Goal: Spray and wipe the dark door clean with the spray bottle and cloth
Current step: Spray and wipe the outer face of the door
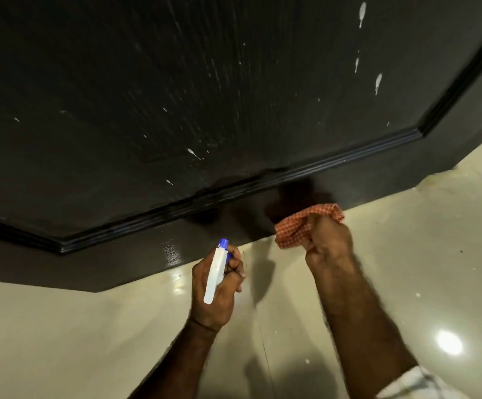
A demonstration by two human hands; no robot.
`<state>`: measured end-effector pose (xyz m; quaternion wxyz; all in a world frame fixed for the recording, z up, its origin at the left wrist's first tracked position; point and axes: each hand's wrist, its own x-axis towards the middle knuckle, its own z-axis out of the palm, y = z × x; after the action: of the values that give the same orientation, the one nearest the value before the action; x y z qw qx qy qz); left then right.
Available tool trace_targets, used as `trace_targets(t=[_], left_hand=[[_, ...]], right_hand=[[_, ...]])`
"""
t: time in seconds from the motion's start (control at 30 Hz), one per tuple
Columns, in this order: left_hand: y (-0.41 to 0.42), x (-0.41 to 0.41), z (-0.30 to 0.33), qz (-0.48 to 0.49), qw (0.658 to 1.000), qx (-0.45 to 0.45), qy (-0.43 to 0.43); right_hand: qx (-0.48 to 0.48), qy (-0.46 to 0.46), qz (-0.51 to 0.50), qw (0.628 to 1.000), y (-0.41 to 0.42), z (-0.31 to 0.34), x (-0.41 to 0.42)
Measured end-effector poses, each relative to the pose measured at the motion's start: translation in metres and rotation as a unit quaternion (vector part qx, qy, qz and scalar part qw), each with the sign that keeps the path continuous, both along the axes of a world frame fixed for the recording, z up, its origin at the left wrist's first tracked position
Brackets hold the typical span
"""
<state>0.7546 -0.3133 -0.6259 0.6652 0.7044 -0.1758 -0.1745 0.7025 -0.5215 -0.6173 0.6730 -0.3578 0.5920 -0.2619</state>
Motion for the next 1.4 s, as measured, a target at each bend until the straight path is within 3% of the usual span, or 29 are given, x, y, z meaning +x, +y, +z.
trace_targets(t=[0.07,0.13,0.23,0.3,0.37,0.43,0.5,0.57,0.63,0.73,0.77,0.83,0.9,0.97,1.03,1.07,1.13,1.17,1.2,1.3,1.4], left_hand=[[-0.01,-0.001,0.001,-0.015,1.0,0.008,-0.006],[-0.024,-0.005,0.001,-0.023,1.0,0.016,-0.013],[-0.045,-0.006,-0.004,-0.048,0.998,0.021,-0.032],[-0.056,-0.007,-0.004,-0.066,0.997,0.021,-0.029],[-0.061,-0.007,-0.003,-0.068,0.997,0.031,-0.023],[-0.061,-0.006,-0.005,-0.073,0.997,0.024,-0.026],[-0.061,-0.005,-0.009,-0.074,0.997,0.024,-0.03],[-0.062,-0.005,-0.011,-0.062,0.997,0.034,-0.03],[-0.062,-0.007,-0.014,-0.053,0.997,0.043,-0.039],[-0.061,-0.006,-0.018,-0.05,0.998,0.038,-0.032],[-0.061,-0.006,-0.017,-0.054,0.997,0.033,-0.032],[-0.063,-0.007,-0.012,-0.063,0.997,0.023,-0.036],[-0.066,-0.009,-0.008,-0.073,0.997,0.013,-0.035],[-0.066,-0.009,-0.008,-0.077,0.996,0.01,-0.04],[-0.067,-0.007,-0.011,-0.077,0.996,0.012,-0.05],[-0.069,-0.006,-0.011,-0.076,0.996,0.011,-0.052],[-0.075,-0.007,-0.011,-0.084,0.994,0.011,-0.062],[-0.079,-0.008,-0.012,-0.089,0.993,0.014,-0.074],[-0.084,-0.01,-0.013,-0.095,0.992,0.018,-0.085],[-0.097,-0.017,-0.014,-0.108,0.991,0.014,-0.083],[-0.109,-0.018,-0.016,-0.124,0.987,0.023,-0.098]], right_hand=[[-0.076,-0.029,-0.017,0.997,-0.004,0.035,0.003],[-0.214,-0.007,-0.019,0.977,0.009,0.061,0.002],[-0.441,0.092,-0.028,0.892,0.021,0.028,-0.009],[-0.433,0.147,0.027,0.889,0.022,-0.014,-0.019],[-0.3,0.154,0.044,0.94,0.013,-0.025,-0.022],[-0.154,0.098,0.024,0.983,-0.004,-0.012,-0.015],[-0.099,0.056,-0.007,0.993,-0.017,0.016,-0.011],[-0.195,0.038,-0.03,0.98,-0.012,0.054,-0.012],[-0.34,0.029,-0.064,0.938,0.002,0.069,-0.015],[-0.508,0.06,-0.064,0.857,0.009,0.031,-0.02],[-0.519,0.079,-0.027,0.851,0.008,0.012,-0.022],[-0.406,0.116,0.029,0.906,-0.001,-0.018,-0.026],[-0.206,0.117,0.009,0.971,-0.019,-0.024,-0.026],[-0.099,0.066,-0.018,0.993,-0.035,-0.003,-0.021],[-0.127,0.016,-0.045,0.991,-0.04,0.038,-0.02],[-0.206,-0.004,-0.051,0.977,-0.037,0.057,-0.018],[-0.419,-0.011,-0.035,0.907,-0.025,0.081,-0.015],[-0.487,0.019,-0.039,0.872,-0.022,0.07,-0.014],[-0.502,0.063,-0.057,0.861,-0.022,0.05,-0.015],[-0.333,0.116,-0.009,0.936,-0.033,-0.01,-0.026],[-0.1,0.053,0.033,0.993,-0.063,-0.032,-0.034]])
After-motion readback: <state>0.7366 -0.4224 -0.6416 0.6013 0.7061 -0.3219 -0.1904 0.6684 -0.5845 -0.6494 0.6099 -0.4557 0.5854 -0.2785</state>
